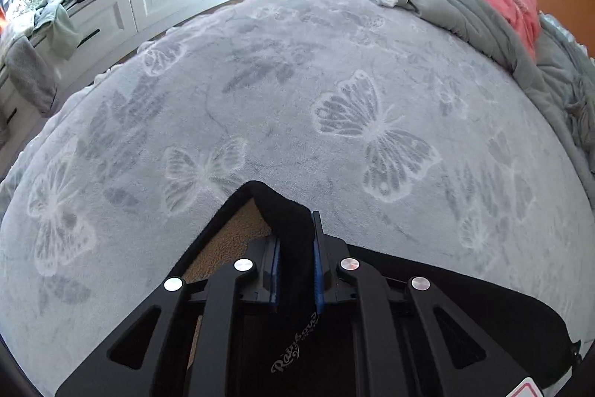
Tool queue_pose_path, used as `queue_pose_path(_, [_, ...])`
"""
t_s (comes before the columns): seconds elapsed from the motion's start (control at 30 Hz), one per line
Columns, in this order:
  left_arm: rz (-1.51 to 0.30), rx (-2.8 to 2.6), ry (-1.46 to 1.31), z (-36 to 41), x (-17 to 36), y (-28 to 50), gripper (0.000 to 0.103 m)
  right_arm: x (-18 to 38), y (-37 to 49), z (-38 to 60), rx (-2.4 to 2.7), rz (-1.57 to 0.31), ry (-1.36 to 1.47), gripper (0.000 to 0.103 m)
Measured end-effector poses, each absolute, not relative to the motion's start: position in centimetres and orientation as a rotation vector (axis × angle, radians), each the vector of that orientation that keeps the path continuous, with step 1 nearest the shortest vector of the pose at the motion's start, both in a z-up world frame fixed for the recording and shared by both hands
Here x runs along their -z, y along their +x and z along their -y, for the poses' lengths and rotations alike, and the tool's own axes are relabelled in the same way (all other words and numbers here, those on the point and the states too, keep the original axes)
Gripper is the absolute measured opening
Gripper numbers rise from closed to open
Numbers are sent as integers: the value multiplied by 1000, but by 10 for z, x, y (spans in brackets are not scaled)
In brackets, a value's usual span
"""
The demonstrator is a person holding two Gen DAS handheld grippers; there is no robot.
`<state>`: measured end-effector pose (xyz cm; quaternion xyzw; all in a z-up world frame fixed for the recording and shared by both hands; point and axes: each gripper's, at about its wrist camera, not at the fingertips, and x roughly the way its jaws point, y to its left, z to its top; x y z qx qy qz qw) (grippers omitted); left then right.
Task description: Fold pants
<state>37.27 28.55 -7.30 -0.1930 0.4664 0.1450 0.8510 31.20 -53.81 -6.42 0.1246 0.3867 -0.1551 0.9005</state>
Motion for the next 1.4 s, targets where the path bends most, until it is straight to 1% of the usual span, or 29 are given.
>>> queue_pose_path(0.2, [-848,-173,-425,-284,-5,305,9,-13,234,520,227,-667,228,12])
queue_pose_path(0.33, [-787,-111,-381,-281,-46,235,9,-38,173,510,178,-624,178,12])
queue_pose_path(0.4, [-782,-99,-358,-283,-52,200,9,-33,145,513,167,-640,180,13])
queue_pose_path(0.47, [-804,-106,-326,-284,-45,169,9,-17,117,518,168,-665,178,13])
queue_pose_path(0.53, [-842,-130,-292,-287,-27,143,10,6,95,521,166,-702,190,14])
queue_pose_path(0.6, [-904,-153,-265,-288,-1,124,13,31,75,526,178,-741,208,16])
queue_pose_path(0.7, [-976,-167,-354,-297,33,98,26,57,47,536,234,-781,261,27])
queue_pose_path(0.73, [-987,-165,-414,-301,38,89,33,59,37,539,256,-777,289,38])
queue_pose_path(0.77, [-985,-161,-481,-305,40,80,45,57,27,542,274,-765,328,45])
queue_pose_path(0.8, [-975,-155,-549,-309,39,72,52,53,17,543,276,-744,363,50])
queue_pose_path(0.87, [-932,-130,-676,-312,33,57,84,39,-4,538,283,-687,412,67])
queue_pose_path(0.9, [-920,-128,-721,-310,31,50,89,32,-11,534,277,-665,437,73])
queue_pose_path(0.93, [-915,-124,-760,-307,29,47,90,27,-16,528,268,-650,471,82])
queue_pose_path(1.07, [-914,-117,-913,-297,43,49,90,26,-19,501,157,-647,664,87])
queue_pose_path(1.23, [-959,-113,-1033,-290,78,76,90,60,3,481,163,-692,768,87])
queue_pose_path(1.3, [-981,-112,-1049,-292,89,82,89,75,9,483,215,-733,784,87])
queue_pose_path(1.33, [-985,-113,-1076,-294,94,84,89,79,13,487,231,-753,800,87])
queue_pose_path(1.4, [-964,-84,-1119,-299,95,89,89,77,14,496,233,-735,818,87])
